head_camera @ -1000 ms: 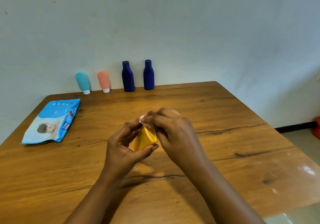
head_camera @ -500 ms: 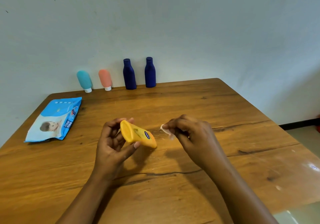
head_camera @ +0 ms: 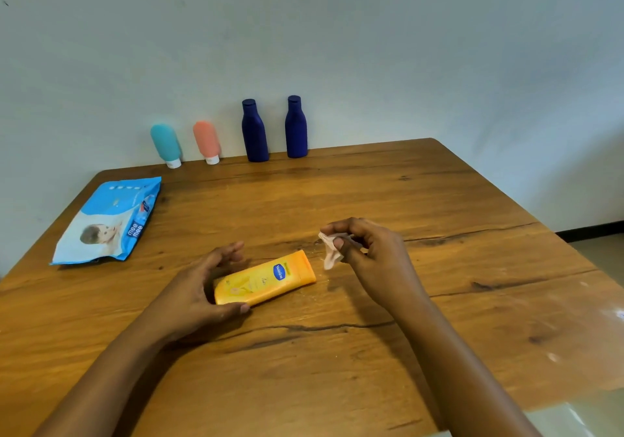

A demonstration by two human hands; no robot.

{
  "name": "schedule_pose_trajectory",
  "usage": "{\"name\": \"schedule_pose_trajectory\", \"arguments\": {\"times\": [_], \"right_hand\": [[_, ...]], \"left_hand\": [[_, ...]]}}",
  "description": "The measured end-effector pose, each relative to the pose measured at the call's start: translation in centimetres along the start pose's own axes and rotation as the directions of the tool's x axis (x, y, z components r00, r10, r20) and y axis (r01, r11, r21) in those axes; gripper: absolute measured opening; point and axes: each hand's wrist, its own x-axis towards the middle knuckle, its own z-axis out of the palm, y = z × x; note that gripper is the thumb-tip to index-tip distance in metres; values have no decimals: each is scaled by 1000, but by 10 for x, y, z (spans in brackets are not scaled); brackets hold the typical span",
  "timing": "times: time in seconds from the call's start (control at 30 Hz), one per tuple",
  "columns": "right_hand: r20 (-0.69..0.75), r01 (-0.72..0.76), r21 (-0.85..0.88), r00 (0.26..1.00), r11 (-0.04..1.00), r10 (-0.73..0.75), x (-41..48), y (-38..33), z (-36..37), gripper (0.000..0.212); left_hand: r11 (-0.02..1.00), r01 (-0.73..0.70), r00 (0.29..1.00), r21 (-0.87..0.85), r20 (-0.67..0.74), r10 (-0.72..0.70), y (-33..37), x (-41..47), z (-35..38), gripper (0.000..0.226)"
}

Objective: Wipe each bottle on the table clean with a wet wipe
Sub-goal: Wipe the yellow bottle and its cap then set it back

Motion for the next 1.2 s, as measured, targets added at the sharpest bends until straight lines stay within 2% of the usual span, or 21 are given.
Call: {"name": "schedule_pose_trajectory", "arguments": {"times": [0.13, 0.2, 0.27, 0.33, 0.37, 0.43, 0.47, 0.57, 0.67, 0.77, 0.83, 0.87, 0.93, 0.97, 1.03, 1.1, 1.2], "right_hand": [[23, -84, 51, 996, 995, 83, 3, 4, 3, 36], [18, -134, 101, 991, 986, 133, 6, 7, 3, 35], [60, -228, 203, 974, 952, 220, 7, 10, 1, 26], [124, -297, 250, 954, 921, 274, 6, 12, -3, 15], [128, -307, 259, 951, 916, 282, 5, 13, -6, 18], [79, -287, 271, 958, 919, 276, 3, 9, -12, 25], [43, -263, 279, 964, 924, 261, 3, 3, -16, 26], [1, -184, 397, 980, 899, 200, 1, -21, -28, 27], [63, -131, 493, 991, 860, 114, 0, -52, -36, 27], [148, -116, 489, 988, 865, 49, 1, -70, -32, 24], [168, -96, 389, 985, 916, 32, 3, -76, -24, 25], [162, -62, 283, 987, 957, 16, 4, -77, -19, 24], [140, 59, -47, 989, 997, -52, 3, -80, -10, 21], [125, 146, -229, 985, 962, -119, 2, -82, -5, 19], [147, 335, -487, 942, 807, -302, 0, -84, 2, 21], [215, 412, -568, 910, 712, -355, -4, -87, 7, 27], [278, 398, -541, 916, 741, -289, -10, -96, 7, 38]], "left_hand": [[949, 38, 999, 314, 11, -44, 37, 26, 23, 98], [857, -11, 1000, 515, 22, -1, 47, 39, 41, 94], [822, -55, 998, 566, -3, 69, 52, 49, 48, 85], [872, -54, 994, 486, -59, 95, 56, 52, 49, 77], [914, -66, 989, 400, -97, 113, 59, 51, 48, 75], [979, -143, 962, 144, -212, 172, 63, 43, 46, 70], [979, -200, 942, 21, -270, 198, 64, 38, 44, 68], [928, -311, 907, -207, -356, 225, 65, 26, 42, 70], [858, -427, 869, -287, -392, 302, 65, 18, 44, 67], [805, -496, 832, -326, -442, 334, 66, 16, 48, 59], [794, -502, 825, -342, -464, 322, 64, 16, 49, 57], [793, -500, 827, -348, -464, 318, 63, 15, 50, 57], [790, -497, 831, -360, -459, 313, 64, 14, 51, 57], [787, -499, 829, -362, -464, 313, 64, 14, 51, 57], [778, -512, 820, -363, -475, 318, 65, 13, 52, 57], [764, -520, 818, -383, -481, 315, 65, 12, 52, 60], [753, -525, 815, -397, -490, 310, 66, 12, 52, 57]]}}
